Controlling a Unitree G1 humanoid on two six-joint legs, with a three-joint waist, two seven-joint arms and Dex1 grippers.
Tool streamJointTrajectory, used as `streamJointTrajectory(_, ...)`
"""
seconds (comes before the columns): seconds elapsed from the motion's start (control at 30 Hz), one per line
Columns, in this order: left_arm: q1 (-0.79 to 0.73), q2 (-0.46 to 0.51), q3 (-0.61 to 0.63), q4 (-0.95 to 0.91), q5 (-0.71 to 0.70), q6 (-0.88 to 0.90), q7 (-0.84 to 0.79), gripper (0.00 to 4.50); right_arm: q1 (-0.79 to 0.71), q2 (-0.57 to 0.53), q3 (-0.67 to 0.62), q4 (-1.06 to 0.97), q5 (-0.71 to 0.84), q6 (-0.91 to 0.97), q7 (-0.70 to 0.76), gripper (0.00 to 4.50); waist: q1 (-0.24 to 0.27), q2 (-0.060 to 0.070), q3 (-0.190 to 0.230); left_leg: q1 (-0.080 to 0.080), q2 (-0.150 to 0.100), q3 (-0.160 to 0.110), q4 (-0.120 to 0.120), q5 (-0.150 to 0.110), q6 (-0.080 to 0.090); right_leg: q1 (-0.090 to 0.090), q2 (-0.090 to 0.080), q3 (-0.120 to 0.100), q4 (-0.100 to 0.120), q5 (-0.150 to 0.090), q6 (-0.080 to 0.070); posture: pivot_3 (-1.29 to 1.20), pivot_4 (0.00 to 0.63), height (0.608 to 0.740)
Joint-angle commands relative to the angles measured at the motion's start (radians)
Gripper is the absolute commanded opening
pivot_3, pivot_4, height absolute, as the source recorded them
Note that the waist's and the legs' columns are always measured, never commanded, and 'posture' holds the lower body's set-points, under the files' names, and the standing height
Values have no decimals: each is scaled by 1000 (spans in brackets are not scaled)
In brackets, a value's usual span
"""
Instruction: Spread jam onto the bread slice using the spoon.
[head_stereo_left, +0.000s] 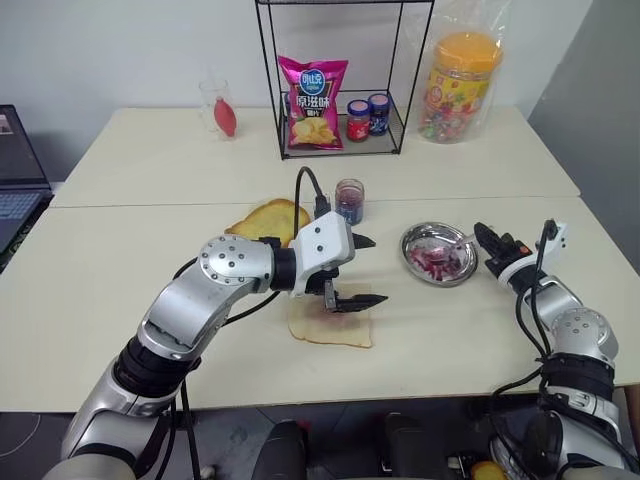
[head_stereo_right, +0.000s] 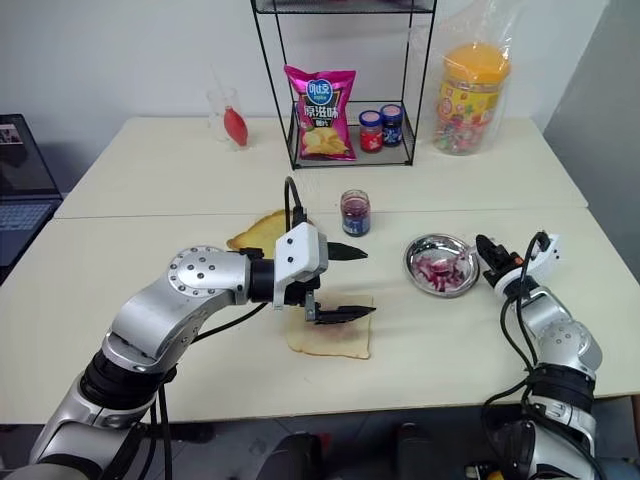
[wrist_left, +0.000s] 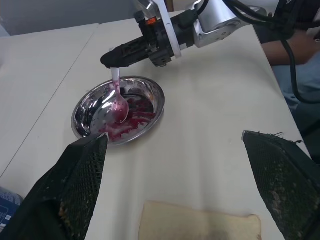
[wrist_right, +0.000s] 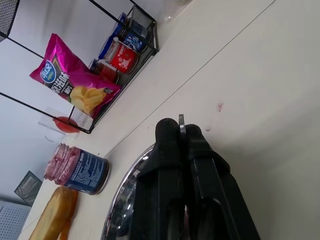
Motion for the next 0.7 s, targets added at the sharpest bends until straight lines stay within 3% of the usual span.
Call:
streamJointTrajectory(0.03,16,-1,61,-12,6,-1,38,4500,35,-13,2,-138,28,12,3,39,0,0,0,0,0,0,0,0,0,0,0,0,0,0,0,0,150,740)
streamJointTrajectory(0.3,82,40,201,-43,-17,81,123,4500,62,-78,44,-454,69,81,-58,39,-3,2,1,0,0,0,0,0,0,-1,0,0,0,0,0,0,150,740)
streamJointTrajectory(0.43,131,37,275,-28,41,91,237,4500,-36,-75,118,-536,48,71,-106,39,-5,3,2,0,0,0,0,0,0,-1,0,1,0,0,0,0,150,740)
streamJointTrajectory(0.7,145,10,359,10,35,122,335,4500,-380,-1,351,-284,-143,-40,-53,39,-3,3,2,0,1,2,0,1,1,-3,2,3,2,2,1,0,150,740)
